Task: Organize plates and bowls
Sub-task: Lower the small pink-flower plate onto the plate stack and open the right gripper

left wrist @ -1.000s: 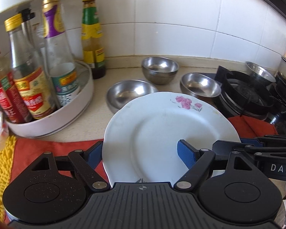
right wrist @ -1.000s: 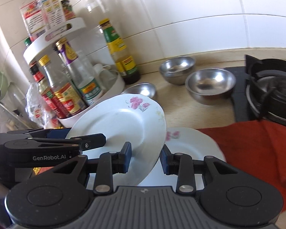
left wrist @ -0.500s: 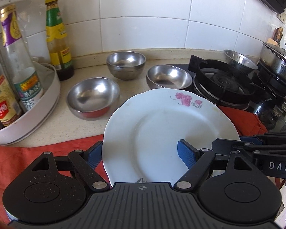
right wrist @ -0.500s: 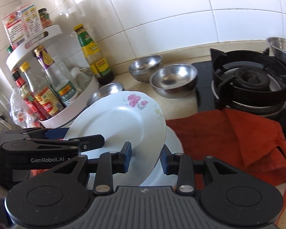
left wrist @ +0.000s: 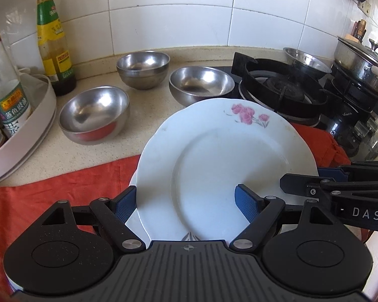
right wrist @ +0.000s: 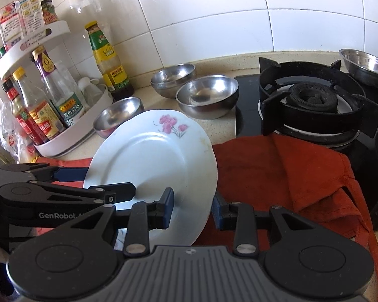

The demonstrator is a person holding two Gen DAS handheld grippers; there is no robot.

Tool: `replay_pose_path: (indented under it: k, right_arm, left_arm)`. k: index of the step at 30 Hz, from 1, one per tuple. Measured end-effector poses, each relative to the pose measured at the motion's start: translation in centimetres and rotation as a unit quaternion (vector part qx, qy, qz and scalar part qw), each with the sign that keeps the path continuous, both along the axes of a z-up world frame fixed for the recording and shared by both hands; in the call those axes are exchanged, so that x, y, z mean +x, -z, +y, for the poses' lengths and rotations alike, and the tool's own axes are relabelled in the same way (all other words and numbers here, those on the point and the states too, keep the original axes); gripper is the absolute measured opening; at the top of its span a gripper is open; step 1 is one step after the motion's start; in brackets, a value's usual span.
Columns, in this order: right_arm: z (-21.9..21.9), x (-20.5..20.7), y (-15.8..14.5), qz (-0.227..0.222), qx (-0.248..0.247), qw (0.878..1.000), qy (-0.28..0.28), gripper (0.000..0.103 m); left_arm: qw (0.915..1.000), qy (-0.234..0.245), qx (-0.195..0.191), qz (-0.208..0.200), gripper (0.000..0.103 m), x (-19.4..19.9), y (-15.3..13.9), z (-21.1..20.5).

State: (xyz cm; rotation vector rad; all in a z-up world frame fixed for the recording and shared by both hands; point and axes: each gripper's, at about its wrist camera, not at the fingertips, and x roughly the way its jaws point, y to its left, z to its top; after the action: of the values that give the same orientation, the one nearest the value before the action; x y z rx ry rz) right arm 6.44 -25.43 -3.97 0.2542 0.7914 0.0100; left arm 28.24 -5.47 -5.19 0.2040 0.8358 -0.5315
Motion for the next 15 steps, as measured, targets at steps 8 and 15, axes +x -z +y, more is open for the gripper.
replay_pose_path:
  k: [8, 15]
  right_arm:
    - [-0.3, 0.7, 0.7, 0.001, -0.012, 1.0, -0.008, 0.034]
    - [0.1, 1.2, 0.7, -0.021, -0.097, 0.995, -0.02, 0.034]
  left_arm:
    - [0.9998, -0.01, 0.003, 0.019, 0.087, 0.6, 1.4, -0.3]
    - [0.9998, 0.009, 0.011, -0.012, 0.085, 0.4, 0.9, -1.6]
